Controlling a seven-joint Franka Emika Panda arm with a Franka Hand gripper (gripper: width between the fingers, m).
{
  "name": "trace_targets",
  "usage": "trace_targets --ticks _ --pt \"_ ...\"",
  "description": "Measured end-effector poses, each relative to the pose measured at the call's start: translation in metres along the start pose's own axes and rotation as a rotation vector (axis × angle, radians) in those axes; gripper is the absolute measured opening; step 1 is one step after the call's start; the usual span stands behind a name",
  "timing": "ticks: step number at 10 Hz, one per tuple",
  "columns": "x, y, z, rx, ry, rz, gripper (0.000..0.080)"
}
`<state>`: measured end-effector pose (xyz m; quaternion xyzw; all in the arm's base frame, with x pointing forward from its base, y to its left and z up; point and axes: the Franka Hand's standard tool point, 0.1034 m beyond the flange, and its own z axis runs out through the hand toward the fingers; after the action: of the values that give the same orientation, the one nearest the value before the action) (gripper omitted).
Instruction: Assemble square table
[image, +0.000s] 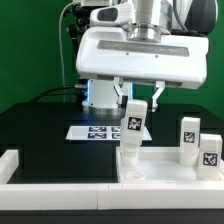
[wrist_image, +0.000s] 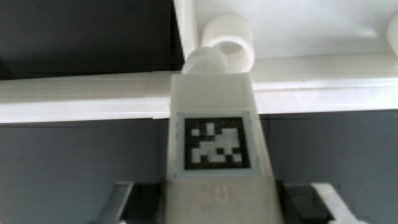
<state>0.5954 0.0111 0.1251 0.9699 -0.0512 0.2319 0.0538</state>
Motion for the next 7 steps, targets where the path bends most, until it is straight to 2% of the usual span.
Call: trace_targets --ticks 1,5,7 --pt "-0.001 -0.004 -0.001 0.005 -0.014 -0.004 0.0291" --pt "-0.001 0.000 0.000 0.002 -0.014 -0.013 0.0291" --pt "0.007 0.017 -0.006 0.006 0.004 -0.025 0.0291"
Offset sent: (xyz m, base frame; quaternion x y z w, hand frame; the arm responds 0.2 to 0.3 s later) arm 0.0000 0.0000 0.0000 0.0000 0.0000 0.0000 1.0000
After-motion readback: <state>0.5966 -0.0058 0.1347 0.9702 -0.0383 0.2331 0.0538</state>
